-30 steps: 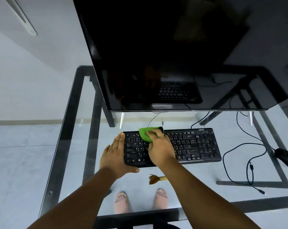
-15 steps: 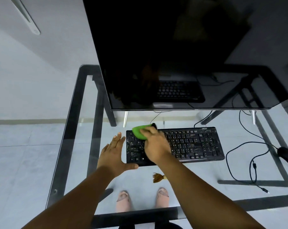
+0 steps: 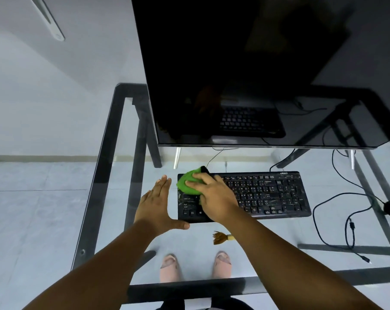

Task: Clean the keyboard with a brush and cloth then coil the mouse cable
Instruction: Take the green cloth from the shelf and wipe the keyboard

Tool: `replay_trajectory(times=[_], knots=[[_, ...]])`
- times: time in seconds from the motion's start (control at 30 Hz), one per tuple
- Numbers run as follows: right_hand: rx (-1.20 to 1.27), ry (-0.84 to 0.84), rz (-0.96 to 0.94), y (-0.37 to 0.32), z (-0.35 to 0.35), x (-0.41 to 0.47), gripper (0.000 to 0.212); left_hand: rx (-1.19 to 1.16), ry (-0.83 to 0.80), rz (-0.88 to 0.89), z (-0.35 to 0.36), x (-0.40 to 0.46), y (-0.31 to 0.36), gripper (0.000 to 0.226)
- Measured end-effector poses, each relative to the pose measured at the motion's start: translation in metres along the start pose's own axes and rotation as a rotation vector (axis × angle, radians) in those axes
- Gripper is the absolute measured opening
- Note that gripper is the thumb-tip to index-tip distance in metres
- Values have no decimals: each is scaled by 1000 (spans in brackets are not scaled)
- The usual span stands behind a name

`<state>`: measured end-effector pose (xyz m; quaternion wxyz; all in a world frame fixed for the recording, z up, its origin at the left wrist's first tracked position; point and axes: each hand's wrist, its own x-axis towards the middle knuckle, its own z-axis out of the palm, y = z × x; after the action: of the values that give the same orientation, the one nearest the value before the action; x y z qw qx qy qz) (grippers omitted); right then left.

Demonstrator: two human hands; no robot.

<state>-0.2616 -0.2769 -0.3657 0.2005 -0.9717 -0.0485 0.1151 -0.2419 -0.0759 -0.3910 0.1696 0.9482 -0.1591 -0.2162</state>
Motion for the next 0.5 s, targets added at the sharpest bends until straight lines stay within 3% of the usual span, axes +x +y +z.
replay_trajectory(times=[0.1, 0.27, 0.37, 0.5], knots=[[-29, -2, -54, 10, 0, -17, 61, 37, -39, 51, -7, 6, -7, 145], [-37, 27, 48, -7, 0, -15, 60, 92, -123, 153, -18, 23, -11, 143], [-48, -11, 103, -23, 1, -6, 65, 147, -130, 166, -23, 28, -14, 140], [-99, -80, 35, -21, 2, -16, 67, 171, -138, 173, -27, 31, -21, 136]])
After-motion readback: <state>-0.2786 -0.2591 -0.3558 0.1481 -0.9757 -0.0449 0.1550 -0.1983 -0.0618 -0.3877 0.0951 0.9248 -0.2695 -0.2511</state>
